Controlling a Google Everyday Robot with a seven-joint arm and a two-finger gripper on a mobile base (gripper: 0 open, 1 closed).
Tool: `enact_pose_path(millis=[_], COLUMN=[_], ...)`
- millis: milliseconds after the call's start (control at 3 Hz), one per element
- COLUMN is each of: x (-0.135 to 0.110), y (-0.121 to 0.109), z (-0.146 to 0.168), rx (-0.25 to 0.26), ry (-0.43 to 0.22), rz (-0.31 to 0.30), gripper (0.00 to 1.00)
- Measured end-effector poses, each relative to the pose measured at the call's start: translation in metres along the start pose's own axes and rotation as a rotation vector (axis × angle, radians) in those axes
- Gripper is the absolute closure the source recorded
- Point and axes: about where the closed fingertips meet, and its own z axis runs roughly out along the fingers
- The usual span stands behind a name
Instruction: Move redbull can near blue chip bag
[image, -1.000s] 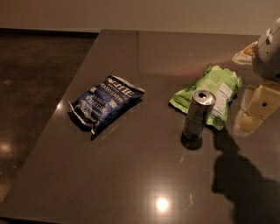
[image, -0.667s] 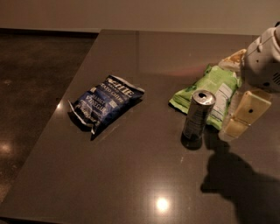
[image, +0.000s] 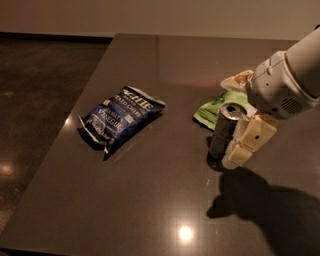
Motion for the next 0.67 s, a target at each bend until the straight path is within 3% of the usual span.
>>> enact_pose_path(millis=[667], x=[0.0074], y=[-0.0060], z=[0.0206], rx=[-0.028], ry=[-0.046], rz=[0.016], gripper=[0.00])
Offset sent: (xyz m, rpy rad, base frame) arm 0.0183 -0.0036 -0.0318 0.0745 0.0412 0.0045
